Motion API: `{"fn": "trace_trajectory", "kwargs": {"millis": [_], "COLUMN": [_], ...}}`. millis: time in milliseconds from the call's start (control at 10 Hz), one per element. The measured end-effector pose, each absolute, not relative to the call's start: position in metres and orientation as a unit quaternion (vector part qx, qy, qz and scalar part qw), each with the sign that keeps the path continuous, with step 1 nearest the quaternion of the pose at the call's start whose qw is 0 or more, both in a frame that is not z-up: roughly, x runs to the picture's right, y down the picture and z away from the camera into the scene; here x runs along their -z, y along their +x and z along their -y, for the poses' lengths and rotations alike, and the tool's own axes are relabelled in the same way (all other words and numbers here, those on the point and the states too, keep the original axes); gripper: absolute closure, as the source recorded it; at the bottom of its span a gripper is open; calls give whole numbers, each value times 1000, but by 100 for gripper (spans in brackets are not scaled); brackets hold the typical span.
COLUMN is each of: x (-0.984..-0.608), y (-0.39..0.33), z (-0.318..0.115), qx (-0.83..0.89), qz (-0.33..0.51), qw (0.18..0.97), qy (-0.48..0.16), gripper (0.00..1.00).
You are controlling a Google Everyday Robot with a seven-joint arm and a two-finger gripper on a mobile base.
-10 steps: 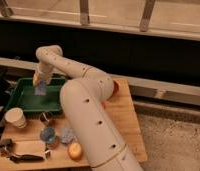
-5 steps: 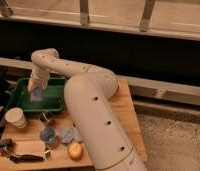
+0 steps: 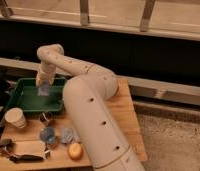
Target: Wipe tray with sponge
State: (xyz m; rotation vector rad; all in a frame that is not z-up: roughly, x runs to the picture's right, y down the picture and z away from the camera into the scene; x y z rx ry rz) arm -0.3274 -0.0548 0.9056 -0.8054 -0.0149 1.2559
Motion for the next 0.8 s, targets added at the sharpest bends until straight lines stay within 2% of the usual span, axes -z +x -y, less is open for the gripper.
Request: {"fn": "trace_trajectory", "kwargs": {"millis": [300, 800], "x": [-914, -884], "y": [-360, -394], "z": [65, 21], "qx": [-552, -513], "qz": [27, 38], "qw": [744, 752], "qy": [-376, -412], "gripper": [100, 100]}}
